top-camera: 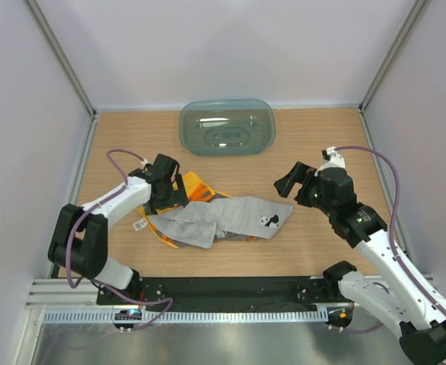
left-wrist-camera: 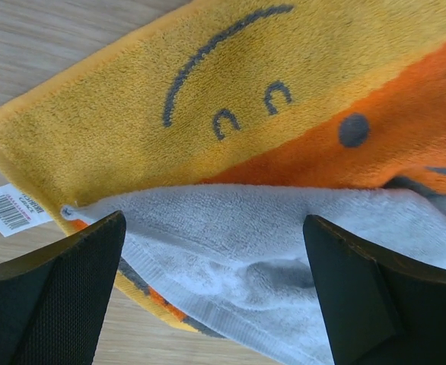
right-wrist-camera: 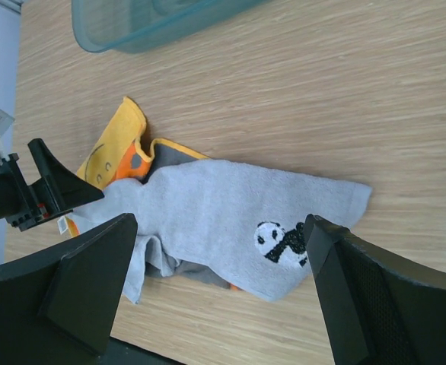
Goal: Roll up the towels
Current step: Move the towel to the center of the board
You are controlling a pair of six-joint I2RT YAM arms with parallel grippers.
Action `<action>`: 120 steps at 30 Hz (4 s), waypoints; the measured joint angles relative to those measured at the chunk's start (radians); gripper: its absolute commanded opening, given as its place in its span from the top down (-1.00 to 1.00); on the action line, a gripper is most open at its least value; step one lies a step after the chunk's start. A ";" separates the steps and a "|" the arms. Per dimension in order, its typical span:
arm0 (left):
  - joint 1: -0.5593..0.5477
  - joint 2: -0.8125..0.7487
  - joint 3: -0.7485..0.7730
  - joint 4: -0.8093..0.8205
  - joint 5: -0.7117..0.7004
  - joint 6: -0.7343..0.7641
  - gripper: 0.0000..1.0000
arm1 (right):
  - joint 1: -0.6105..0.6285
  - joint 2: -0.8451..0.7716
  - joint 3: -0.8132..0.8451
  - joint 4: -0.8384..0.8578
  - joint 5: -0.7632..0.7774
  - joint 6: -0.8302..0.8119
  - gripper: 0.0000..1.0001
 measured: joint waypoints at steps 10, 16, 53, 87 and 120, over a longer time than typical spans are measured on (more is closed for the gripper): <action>-0.061 0.192 0.068 -0.006 -0.052 -0.018 -0.81 | 0.002 -0.032 0.008 -0.090 0.020 -0.001 -0.99; -0.069 0.237 0.115 0.021 -0.050 -0.024 0.99 | 0.002 0.003 0.008 -0.081 0.010 -0.001 -0.99; 0.739 -0.480 -0.037 -0.101 0.234 0.020 -1.00 | 0.521 1.022 0.726 0.047 0.040 -0.075 -0.67; 0.650 -0.464 -0.037 -0.055 0.244 0.043 -0.96 | 0.527 1.516 1.117 -0.029 -0.024 -0.054 -0.19; 0.624 -0.465 -0.037 -0.053 0.230 0.069 -0.90 | 0.460 1.016 1.040 -0.309 0.153 -0.193 0.78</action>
